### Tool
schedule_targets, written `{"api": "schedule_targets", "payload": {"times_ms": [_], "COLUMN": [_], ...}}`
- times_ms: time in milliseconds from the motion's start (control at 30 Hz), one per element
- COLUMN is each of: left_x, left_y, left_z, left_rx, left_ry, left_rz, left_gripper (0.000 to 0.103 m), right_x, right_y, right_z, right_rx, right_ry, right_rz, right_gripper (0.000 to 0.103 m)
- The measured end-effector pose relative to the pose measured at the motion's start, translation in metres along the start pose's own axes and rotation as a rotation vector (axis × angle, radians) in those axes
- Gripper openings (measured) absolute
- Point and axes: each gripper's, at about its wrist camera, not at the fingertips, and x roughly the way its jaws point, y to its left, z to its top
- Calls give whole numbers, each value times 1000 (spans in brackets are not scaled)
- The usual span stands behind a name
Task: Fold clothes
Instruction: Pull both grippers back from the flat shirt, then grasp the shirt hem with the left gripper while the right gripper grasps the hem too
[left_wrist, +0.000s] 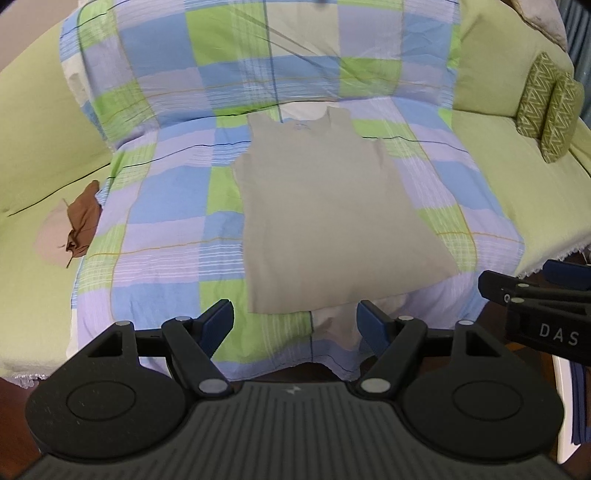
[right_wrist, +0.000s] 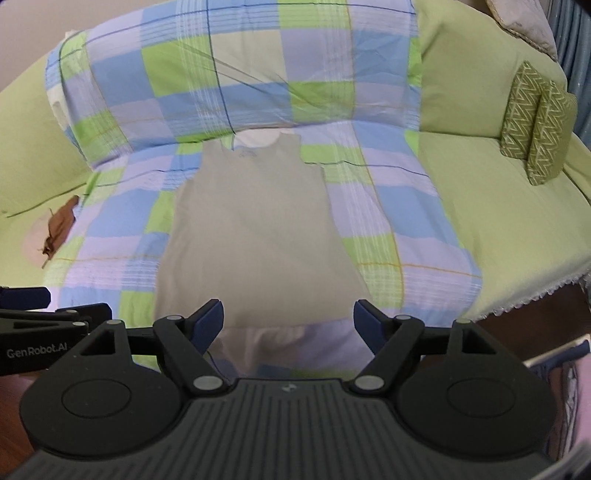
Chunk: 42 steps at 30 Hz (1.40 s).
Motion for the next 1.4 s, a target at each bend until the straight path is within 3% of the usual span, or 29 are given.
{"api": "schedule_targets", "payload": {"times_ms": [233,433,667,700,867,1033,1167,1400], "left_x": [25,98,213,247,325,385,421,468], "left_y": [-9,-1,21,30,75,114,137,161], "left_z": [12,34,101,126,209,268,301,324], "left_rx": [5,-18,10,1,-60,3,66,152], "left_ry": [25,118,120,112,-23,-120,-166,-179], "left_rz": [-24,-43,-71,-78,-148,-101,-145,-289], "left_gripper": [81,83,82,82,82,82,82,68], "right_x": [11,49,177,194,282,369,439,478], "right_y": [-20,-38,-65,-65,-64,-63,-62,-70], "right_z": [-1,2,34,48,120,191,249,273], "right_rx": [20,32,53,44,3,-39,-73,-47], "right_ry": [24,83,218,207,150,93,47,22], "right_rz": [-8,15,111,127,203,280,340,345], "right_gripper": [80,86,87,86,86,86,86,86]}}
